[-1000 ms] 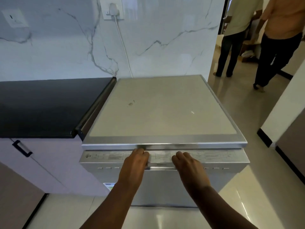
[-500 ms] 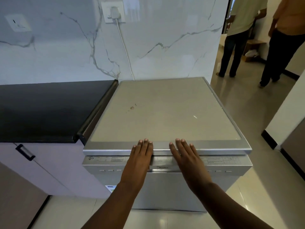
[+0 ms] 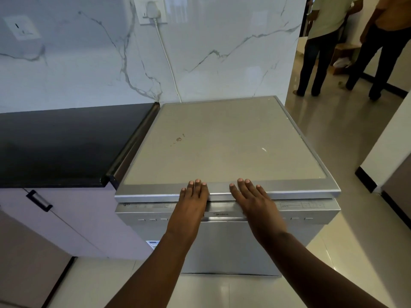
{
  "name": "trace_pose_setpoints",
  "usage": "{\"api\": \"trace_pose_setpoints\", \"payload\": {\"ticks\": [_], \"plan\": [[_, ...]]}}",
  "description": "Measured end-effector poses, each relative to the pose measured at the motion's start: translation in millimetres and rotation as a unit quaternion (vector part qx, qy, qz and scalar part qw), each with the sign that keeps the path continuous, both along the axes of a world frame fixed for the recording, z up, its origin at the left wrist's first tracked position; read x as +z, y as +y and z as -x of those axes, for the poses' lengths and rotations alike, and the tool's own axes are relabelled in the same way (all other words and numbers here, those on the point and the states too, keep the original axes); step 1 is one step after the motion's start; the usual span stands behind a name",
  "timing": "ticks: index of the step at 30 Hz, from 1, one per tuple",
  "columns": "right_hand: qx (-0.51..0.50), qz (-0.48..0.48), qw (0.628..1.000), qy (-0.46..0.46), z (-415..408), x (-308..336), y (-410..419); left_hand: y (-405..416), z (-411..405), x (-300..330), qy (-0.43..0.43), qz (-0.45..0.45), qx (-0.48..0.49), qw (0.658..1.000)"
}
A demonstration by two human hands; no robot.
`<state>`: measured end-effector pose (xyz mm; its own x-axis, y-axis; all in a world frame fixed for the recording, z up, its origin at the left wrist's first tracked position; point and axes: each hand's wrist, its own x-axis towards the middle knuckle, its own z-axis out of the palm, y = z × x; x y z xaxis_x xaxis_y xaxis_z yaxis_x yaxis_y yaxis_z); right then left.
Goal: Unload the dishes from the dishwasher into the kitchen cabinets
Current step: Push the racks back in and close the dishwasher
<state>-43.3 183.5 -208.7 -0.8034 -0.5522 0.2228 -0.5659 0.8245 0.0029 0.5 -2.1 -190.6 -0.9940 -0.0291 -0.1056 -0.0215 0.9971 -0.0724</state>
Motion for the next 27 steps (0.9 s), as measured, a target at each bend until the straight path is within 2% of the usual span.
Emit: {"api": "trace_pose_setpoints", "payload": {"ticks": [16, 20, 27], "plan": [[-0.014, 0.074, 0.995, 0.064, -1.4, -16.5, -2.9, 6.4, -1.2, -9.5, 0.037, 0.075, 0.015, 0.996], [-0.001, 0.069, 0.992, 0.105, 3.8, -23.3, -1.3, -0.1, 2.9, -21.6, 0.122, 0.098, -0.010, 0.988], [-0.025, 0.073, 0.996, 0.043, -0.9, -10.2, -9.9, 16.8, 1.7, -7.8, 0.102, 0.069, 0.045, 0.991]]}}
